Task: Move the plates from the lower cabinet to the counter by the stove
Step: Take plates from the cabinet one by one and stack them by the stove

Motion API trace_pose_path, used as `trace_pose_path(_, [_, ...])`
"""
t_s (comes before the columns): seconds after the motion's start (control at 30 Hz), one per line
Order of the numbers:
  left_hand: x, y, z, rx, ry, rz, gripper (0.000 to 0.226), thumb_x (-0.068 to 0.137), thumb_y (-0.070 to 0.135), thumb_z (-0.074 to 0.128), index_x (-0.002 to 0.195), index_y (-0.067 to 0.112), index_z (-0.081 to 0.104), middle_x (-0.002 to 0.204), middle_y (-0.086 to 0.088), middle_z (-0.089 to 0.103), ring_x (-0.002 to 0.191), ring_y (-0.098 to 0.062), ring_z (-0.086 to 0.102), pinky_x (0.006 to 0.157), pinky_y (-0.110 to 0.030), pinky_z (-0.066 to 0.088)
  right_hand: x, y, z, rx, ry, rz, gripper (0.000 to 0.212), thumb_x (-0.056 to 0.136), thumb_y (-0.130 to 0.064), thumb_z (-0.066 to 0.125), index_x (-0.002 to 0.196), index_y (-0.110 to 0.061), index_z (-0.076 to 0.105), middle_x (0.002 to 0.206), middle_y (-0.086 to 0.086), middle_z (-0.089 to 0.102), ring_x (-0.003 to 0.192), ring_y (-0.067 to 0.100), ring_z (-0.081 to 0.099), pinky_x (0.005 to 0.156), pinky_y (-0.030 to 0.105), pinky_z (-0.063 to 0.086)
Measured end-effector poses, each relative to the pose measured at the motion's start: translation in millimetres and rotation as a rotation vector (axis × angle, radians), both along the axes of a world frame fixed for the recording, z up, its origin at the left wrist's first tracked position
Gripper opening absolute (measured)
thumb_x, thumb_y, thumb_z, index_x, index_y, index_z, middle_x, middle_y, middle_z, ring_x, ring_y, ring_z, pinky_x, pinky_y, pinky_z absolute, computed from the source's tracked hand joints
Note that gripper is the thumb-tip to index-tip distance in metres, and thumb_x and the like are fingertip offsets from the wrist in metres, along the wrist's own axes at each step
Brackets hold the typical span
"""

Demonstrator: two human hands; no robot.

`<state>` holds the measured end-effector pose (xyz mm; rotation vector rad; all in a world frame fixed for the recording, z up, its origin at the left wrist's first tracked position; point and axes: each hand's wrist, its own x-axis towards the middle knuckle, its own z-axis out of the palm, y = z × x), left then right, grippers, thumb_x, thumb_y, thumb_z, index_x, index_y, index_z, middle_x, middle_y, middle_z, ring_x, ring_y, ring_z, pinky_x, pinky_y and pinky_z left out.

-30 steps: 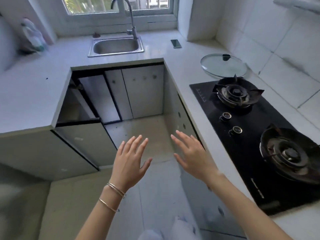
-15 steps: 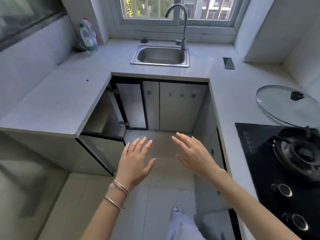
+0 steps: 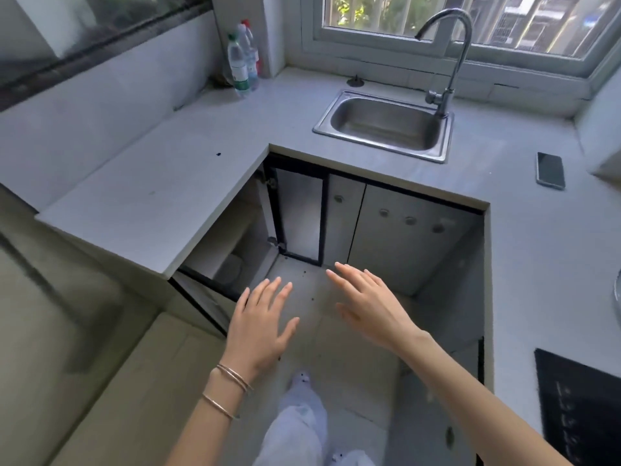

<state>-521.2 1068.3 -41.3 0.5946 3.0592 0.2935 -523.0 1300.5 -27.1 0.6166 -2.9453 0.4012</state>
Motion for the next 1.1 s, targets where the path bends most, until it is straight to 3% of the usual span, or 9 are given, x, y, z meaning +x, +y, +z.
trace_pose_path(0.1, [-34,-6,-6,0.002,0.015,0.047,0.060,0.085,0.051,0.037,0.130,0.015,0.055,0.132,-0.008,0.057,0.122,-0.026,0.051,0.103,-0.041,0.027,-43,-2,-3,0.006,-0.024,0.022,0.063,0.077,-0.020,0.067,0.136,-0.013,0.045,0.140,0.011,0.047,0.126,0.029,0.049,0.101,0.047,0.039])
trace_pose_path(0.23, [-82,-12,-7,0.019,0.004,0.114,0.061,0.087,0.051,0.035,0.132,0.015,0.055,0.133,-0.008,0.056,0.123,-0.026,0.050,0.102,-0.046,0.040,-105,-8,-1,0.021,-0.017,0.076,0.061,0.083,-0.021,0.063,0.139,-0.014,0.041,0.145,0.010,0.041,0.131,0.027,0.042,0.106,0.046,0.033])
trace_pose_path(0.5, [-161,-22,-9,-0.017,0.004,0.173,0.062,0.090,0.053,0.031,0.136,0.017,0.049,0.138,-0.006,0.051,0.129,-0.024,0.046,0.106,-0.048,0.035,-208,-33,-1,0.022,-0.037,0.185,0.057,0.091,-0.027,0.055,0.143,-0.018,0.035,0.150,0.005,0.034,0.138,0.023,0.032,0.112,0.040,0.024])
trace_pose_path(0.63, [-184,-24,-18,-0.037,-0.019,0.269,0.062,0.090,0.054,0.030,0.137,0.018,0.048,0.139,-0.005,0.051,0.130,-0.023,0.045,0.107,-0.045,0.031,-252,-38,-11,0.019,-0.048,0.267,0.056,0.089,-0.028,0.059,0.141,-0.017,0.039,0.146,0.006,0.040,0.134,0.023,0.038,0.109,0.044,0.033])
trace_pose_path(0.73, [-201,-20,-29,-0.036,-0.048,0.342,0.062,0.090,0.054,0.030,0.137,0.017,0.049,0.139,-0.005,0.051,0.129,-0.023,0.045,0.106,-0.045,0.032,-289,-40,-22,0.030,-0.078,0.349,0.057,0.090,-0.028,0.058,0.142,-0.018,0.037,0.148,0.005,0.037,0.136,0.022,0.035,0.111,0.042,0.029])
trace_pose_path(0.93, [-238,12,-38,0.022,-0.026,0.571,0.064,0.090,0.055,0.028,0.139,0.017,0.045,0.141,-0.006,0.048,0.132,-0.024,0.042,0.108,-0.045,0.028,-361,-35,-42,0.049,-0.129,0.527,0.057,0.089,-0.027,0.059,0.141,-0.018,0.038,0.147,0.004,0.039,0.135,0.021,0.036,0.110,0.040,0.028])
trace_pose_path(1.1, [-279,39,-53,0.126,0.015,0.710,0.062,0.090,0.050,0.032,0.138,0.014,0.046,0.141,-0.008,0.047,0.131,-0.027,0.042,0.107,-0.048,0.033,-411,-34,-72,0.050,-0.171,0.635,0.056,0.090,-0.025,0.057,0.142,-0.017,0.036,0.147,0.004,0.038,0.135,0.021,0.036,0.110,0.039,0.028])
